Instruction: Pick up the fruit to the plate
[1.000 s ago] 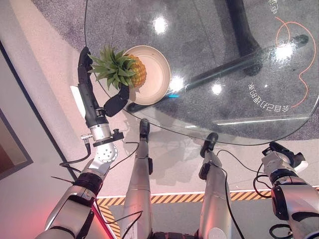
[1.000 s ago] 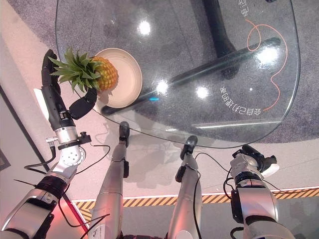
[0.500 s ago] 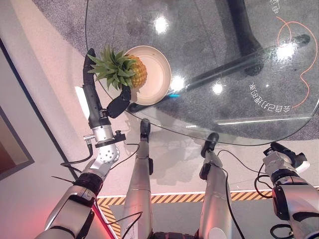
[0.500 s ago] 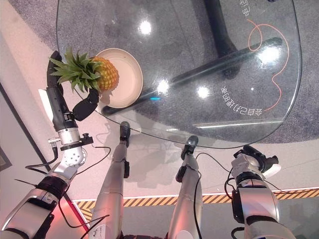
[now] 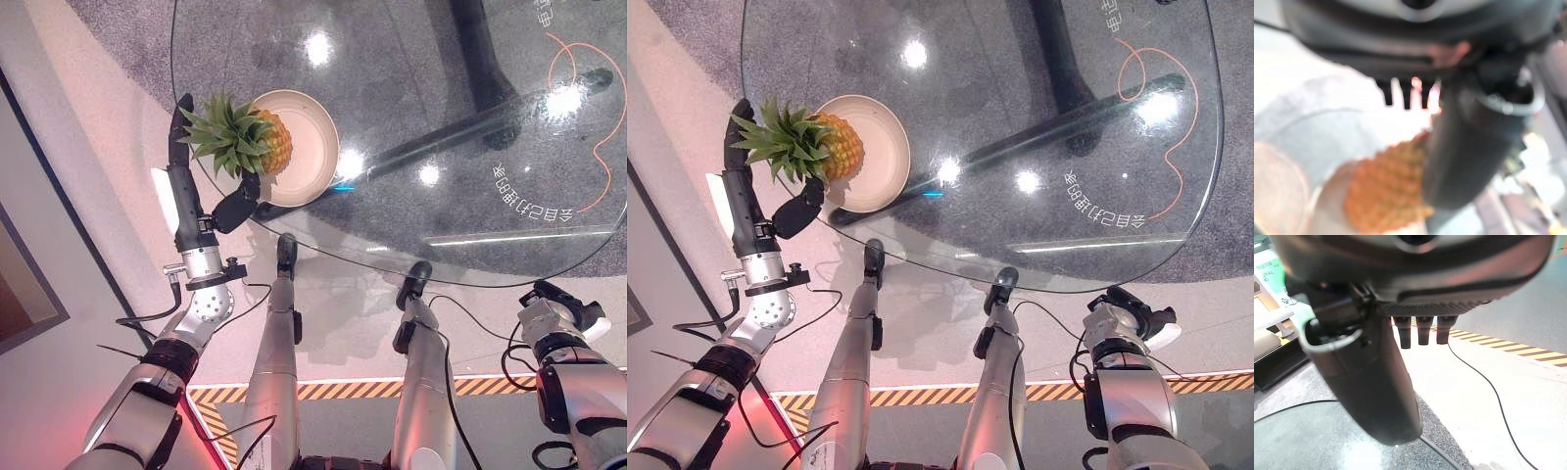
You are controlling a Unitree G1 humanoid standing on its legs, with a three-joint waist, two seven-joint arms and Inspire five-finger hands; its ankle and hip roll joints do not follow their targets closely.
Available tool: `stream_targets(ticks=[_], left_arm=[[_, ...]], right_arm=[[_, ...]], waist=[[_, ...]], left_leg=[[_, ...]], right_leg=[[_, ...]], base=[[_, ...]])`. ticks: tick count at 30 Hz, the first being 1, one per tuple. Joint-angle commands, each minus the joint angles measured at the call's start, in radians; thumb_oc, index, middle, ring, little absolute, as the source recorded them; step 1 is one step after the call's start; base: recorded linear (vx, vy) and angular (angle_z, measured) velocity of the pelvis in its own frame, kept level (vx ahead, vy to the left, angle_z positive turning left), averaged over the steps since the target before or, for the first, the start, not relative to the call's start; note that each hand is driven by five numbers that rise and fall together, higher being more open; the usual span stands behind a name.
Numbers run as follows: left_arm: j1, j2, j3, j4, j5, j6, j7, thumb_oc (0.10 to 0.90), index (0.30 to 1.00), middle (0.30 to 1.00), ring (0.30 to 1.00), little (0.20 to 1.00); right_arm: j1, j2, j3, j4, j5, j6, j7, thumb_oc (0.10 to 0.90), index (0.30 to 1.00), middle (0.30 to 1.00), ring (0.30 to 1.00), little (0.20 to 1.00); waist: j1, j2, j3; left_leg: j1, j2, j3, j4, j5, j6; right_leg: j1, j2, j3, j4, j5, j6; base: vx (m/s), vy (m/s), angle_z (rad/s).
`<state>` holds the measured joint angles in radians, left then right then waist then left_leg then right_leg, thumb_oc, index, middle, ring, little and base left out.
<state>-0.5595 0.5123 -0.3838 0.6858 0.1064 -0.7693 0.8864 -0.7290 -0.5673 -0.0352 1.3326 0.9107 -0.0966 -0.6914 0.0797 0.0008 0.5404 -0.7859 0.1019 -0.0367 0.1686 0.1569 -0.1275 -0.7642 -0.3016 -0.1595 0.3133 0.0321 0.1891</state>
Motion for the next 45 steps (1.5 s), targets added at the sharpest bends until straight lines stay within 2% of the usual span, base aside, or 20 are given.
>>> stream_targets(ticks=[1, 22, 45], left_arm=[[-0.026, 0.015, 0.016, -0.056, 0.042, -0.032, 0.04, 0.8, 0.9, 0.9, 0.9, 0.9], [0.01, 0.019, -0.005, -0.068, 0.014, -0.011, 0.012, 0.8, 0.9, 0.9, 0.9, 0.9], [0.019, 0.035, -0.005, -0.167, 0.022, -0.055, 0.016, 0.8, 0.9, 0.9, 0.9, 0.9]], right_arm=[[0.056, -0.101, 0.014, 0.038, 0.018, -0.015, -0.012, 0.8, 0.9, 0.9, 0.9, 0.9], [0.054, -0.112, 0.006, 0.047, 0.021, -0.015, -0.006, 0.8, 0.9, 0.9, 0.9, 0.9], [0.065, -0.113, -0.002, 0.048, 0.021, -0.011, 0.004, 0.8, 0.9, 0.9, 0.9, 0.9]], waist=[[0.01, 0.032, -0.02], [0.019, 0.036, -0.02], [0.024, 0.035, -0.02]], left_leg=[[0.019, -0.006, 0.021, 0.08, -0.139, 0.042], [0.021, -0.005, 0.017, 0.065, -0.124, 0.042], [0.031, -0.004, 0.015, 0.06, -0.124, 0.045]], right_leg=[[-0.004, 0.022, -0.056, -0.066, 0.066, -0.028], [0.0, 0.013, -0.067, -0.077, 0.078, -0.025], [0.011, 0.013, -0.071, -0.079, 0.08, -0.023]], base=[[0.0, 0.0, 0.0], [0.0, 0.0, 0.0], [0.0, 0.0, 0.0]])
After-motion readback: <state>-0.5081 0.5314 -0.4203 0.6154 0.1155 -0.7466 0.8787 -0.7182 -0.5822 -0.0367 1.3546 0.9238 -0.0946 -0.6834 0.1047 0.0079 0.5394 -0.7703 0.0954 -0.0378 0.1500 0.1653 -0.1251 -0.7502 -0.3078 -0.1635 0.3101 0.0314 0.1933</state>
